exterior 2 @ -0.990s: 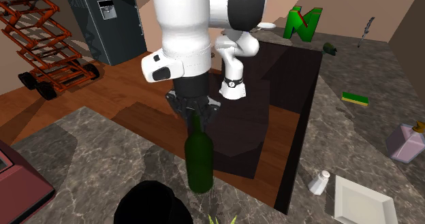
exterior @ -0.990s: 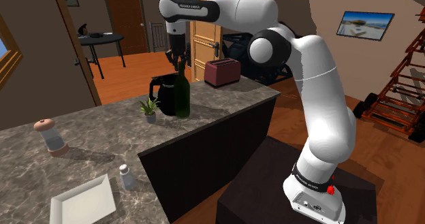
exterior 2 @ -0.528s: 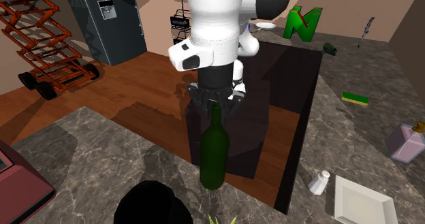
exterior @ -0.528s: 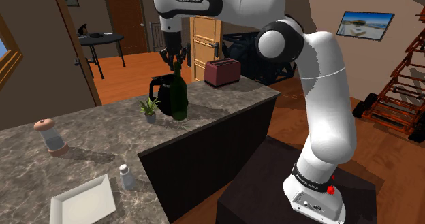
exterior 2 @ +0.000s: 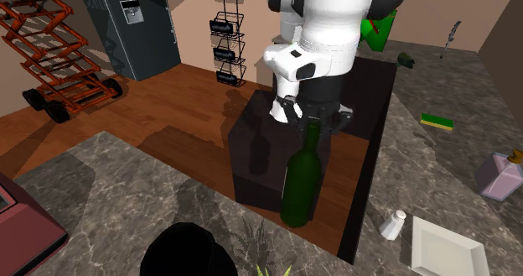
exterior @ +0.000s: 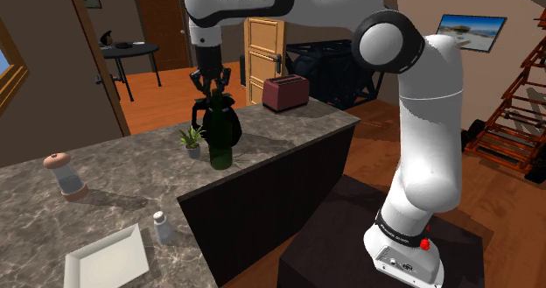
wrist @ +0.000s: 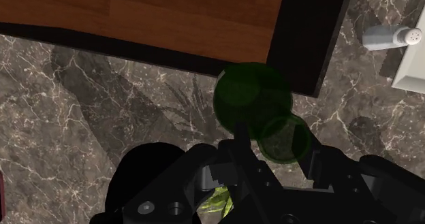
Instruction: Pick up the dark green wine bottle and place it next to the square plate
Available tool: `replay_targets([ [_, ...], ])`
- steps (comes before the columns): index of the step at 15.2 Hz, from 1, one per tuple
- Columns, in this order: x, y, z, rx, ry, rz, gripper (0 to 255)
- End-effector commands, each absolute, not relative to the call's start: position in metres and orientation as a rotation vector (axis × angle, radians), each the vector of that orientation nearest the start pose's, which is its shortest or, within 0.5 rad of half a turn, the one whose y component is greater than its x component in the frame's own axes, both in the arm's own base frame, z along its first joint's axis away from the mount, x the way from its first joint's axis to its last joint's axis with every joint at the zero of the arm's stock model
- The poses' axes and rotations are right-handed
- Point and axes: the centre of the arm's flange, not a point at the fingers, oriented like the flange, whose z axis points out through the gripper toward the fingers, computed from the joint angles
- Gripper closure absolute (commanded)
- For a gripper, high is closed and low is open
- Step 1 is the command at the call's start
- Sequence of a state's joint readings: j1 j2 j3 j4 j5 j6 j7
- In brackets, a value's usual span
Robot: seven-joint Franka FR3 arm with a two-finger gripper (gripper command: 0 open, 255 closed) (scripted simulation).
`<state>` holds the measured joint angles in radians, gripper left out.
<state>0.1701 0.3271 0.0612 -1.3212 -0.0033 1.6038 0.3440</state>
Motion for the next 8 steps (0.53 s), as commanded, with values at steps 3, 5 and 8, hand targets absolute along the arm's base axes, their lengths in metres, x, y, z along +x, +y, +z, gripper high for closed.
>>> replay_targets([
  [3,0.612,0.193,0.549,-3.132,0.182,0.073,255],
  [5,0.600,0.216,0.549,-3.132,0.182,0.073,255],
  [8,0.582,0.251,0.549,-3.132,0.182,0.073,255],
])
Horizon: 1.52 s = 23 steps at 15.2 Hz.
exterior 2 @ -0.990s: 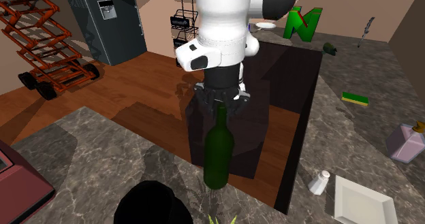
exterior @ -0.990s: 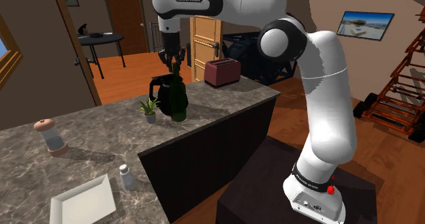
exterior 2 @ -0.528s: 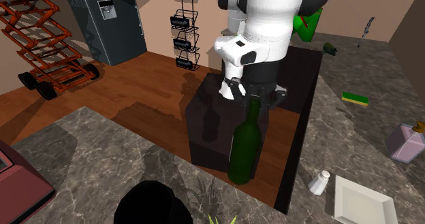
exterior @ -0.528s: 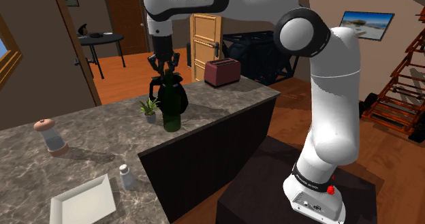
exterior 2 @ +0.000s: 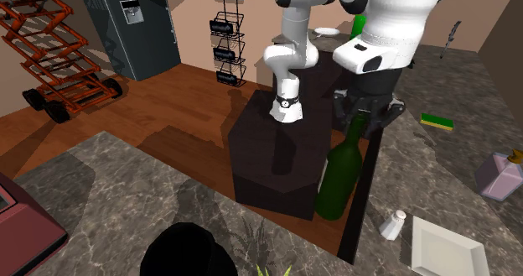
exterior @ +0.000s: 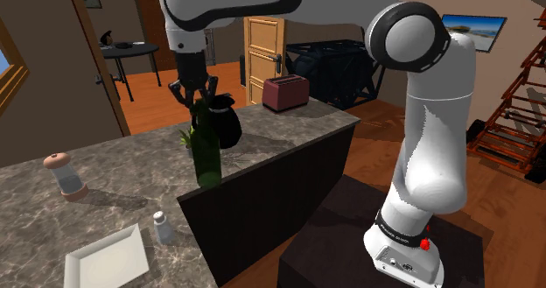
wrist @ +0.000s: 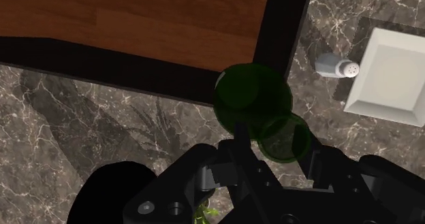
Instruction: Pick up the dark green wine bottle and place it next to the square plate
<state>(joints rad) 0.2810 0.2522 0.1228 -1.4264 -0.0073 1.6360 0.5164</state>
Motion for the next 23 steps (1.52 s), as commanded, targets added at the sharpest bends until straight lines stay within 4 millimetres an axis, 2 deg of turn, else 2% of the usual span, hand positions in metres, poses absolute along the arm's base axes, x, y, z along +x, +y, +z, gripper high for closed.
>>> replay_targets([
  [1,0.576,0.263,0.550,-3.132,0.182,0.073,255],
  [23,0.445,0.522,0.550,-3.132,0.182,0.073,255],
])
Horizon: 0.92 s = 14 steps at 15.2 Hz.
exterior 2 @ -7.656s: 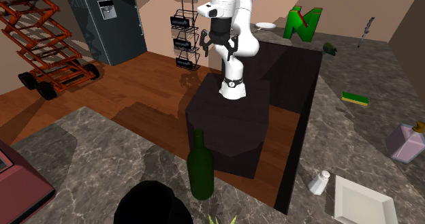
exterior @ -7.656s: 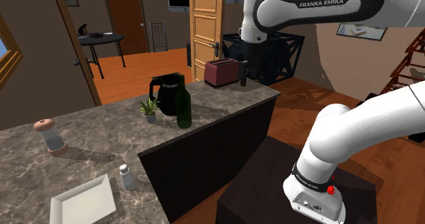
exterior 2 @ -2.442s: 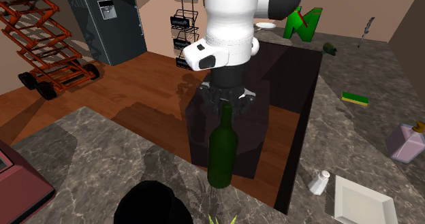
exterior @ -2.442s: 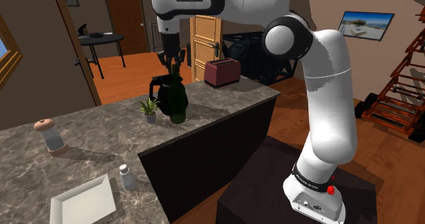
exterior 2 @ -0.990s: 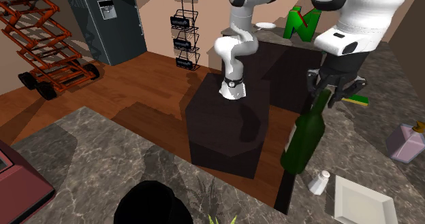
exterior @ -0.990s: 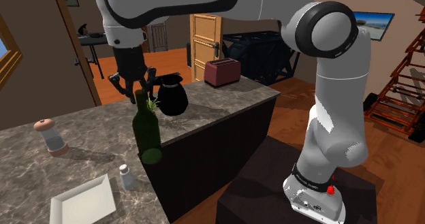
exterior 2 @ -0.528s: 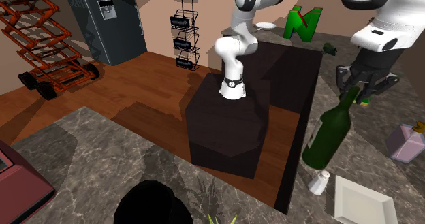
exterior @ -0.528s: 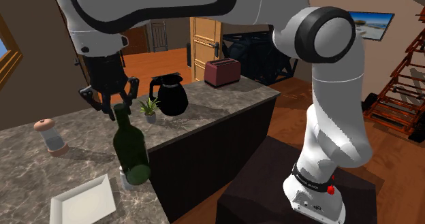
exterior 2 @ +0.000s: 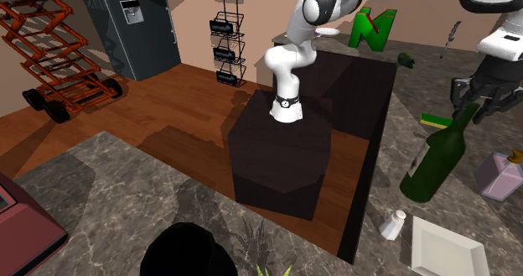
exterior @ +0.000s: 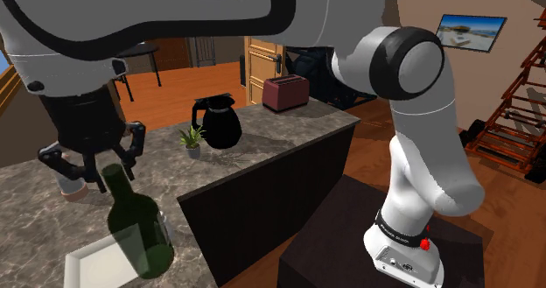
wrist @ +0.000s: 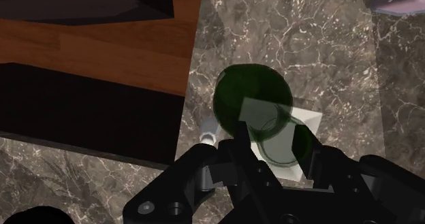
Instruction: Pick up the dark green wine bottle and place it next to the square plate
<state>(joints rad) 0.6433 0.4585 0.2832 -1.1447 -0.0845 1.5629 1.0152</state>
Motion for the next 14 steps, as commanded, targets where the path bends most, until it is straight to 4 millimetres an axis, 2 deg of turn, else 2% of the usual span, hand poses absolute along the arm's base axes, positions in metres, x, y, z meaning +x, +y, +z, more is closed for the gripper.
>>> replay_targets([
  [1,0.439,0.534,0.550,-3.132,0.182,0.073,255],
  [6,0.409,0.593,0.550,-3.132,0.182,0.073,255],
  [7,0.406,0.598,0.550,-3.132,0.182,0.073,255],
  [14,0.406,0.598,0.513,-3.132,0.182,0.073,255],
])
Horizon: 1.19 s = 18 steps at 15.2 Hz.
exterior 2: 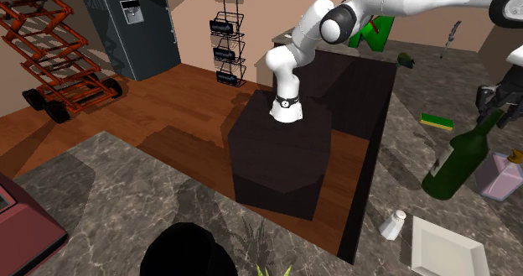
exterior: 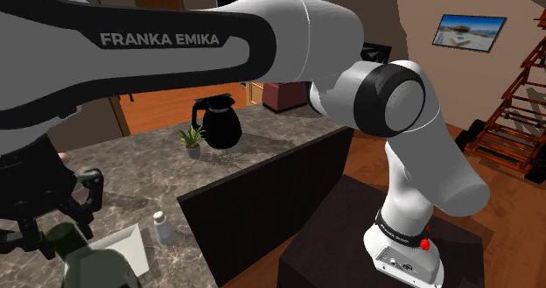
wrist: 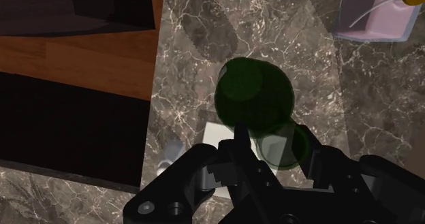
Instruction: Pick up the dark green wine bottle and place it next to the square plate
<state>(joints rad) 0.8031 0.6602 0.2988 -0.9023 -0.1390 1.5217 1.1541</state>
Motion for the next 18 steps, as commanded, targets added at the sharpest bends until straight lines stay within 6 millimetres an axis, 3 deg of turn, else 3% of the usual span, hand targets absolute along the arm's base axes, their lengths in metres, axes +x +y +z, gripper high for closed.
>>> replay_targets([
  [1,0.406,0.598,0.508,-3.132,0.182,0.073,255],
  [8,0.406,0.598,0.472,-3.132,0.182,0.073,255],
  [15,0.406,0.598,0.472,-3.132,0.182,0.073,255],
  [16,0.406,0.598,0.472,-3.132,0.182,0.073,0],
  [18,0.406,0.598,0.472,-3.132,0.182,0.073,0],
])
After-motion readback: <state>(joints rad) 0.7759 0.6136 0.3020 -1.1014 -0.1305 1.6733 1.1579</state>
